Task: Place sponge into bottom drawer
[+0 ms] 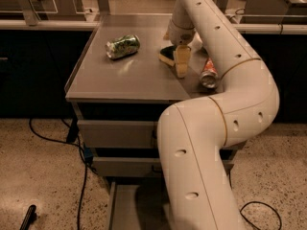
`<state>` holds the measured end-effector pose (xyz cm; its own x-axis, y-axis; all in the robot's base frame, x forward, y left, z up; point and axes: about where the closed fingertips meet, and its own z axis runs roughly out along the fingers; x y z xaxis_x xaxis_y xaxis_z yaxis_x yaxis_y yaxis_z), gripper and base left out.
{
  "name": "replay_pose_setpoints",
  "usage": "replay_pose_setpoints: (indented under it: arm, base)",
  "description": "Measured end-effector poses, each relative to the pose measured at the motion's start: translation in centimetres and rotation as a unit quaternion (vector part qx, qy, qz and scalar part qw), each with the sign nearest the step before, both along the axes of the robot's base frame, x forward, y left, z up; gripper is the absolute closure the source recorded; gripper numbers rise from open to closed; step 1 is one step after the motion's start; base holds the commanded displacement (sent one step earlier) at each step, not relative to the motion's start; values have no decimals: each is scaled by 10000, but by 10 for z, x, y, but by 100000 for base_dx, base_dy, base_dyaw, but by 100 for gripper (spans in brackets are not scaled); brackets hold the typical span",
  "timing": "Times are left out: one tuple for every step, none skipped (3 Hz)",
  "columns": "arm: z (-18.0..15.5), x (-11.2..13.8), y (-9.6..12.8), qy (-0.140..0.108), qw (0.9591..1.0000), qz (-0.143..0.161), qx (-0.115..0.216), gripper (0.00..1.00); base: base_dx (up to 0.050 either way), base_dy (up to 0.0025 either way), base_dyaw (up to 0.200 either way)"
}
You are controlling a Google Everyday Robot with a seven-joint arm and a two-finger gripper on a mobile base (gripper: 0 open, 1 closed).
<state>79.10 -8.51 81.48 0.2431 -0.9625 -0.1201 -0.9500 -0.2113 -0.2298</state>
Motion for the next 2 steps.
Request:
replay_pose_setpoints:
  arm:
    - [-1, -1, 0, 25, 10000, 5, -6, 0]
    - [-1, -1, 0, 25, 10000, 5, -6, 19]
  base:
    - [0, 0, 0]
    - [0, 0, 0]
